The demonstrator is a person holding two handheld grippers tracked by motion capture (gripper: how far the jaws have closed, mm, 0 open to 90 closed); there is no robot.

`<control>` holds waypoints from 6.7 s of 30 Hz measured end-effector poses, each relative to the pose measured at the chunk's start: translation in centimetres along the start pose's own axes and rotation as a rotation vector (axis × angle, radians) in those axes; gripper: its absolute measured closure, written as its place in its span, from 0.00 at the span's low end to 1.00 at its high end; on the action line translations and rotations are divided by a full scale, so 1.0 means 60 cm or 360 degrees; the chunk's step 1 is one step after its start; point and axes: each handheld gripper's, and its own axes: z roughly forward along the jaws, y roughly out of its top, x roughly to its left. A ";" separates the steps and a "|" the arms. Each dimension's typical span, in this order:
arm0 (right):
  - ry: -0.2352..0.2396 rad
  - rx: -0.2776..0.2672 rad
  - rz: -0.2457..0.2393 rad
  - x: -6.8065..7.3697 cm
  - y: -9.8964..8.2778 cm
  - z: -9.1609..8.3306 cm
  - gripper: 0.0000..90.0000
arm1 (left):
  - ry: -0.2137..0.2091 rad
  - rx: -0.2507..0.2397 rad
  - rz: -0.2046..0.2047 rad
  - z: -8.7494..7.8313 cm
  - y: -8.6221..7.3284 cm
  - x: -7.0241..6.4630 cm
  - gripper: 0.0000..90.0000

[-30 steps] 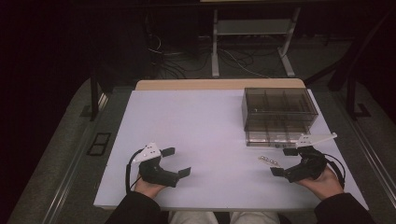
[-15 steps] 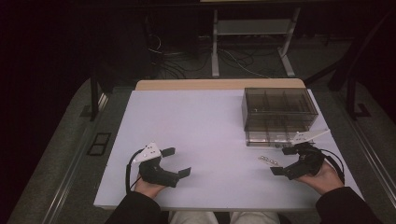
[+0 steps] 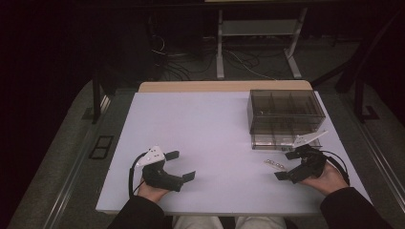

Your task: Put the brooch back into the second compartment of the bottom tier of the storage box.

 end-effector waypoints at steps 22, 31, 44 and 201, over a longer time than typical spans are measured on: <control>0.0020 0.0106 -0.0035 -0.022 0.008 0.037 0.00 | -0.0005 0.0004 0.0002 0.001 0.000 -0.001 0.00; 0.0035 0.0135 -0.0052 -0.027 0.012 0.052 0.00 | -0.0006 0.0008 0.0001 0.002 0.000 -0.002 0.00; 0.0013 0.0181 -0.0096 -0.032 0.031 0.057 0.15 | -0.0007 0.0012 0.0005 0.002 0.000 -0.002 0.00; -0.0141 0.0119 -0.0192 -0.096 0.092 -0.066 0.88 | -0.0009 0.0016 0.0002 0.004 -0.001 -0.001 0.00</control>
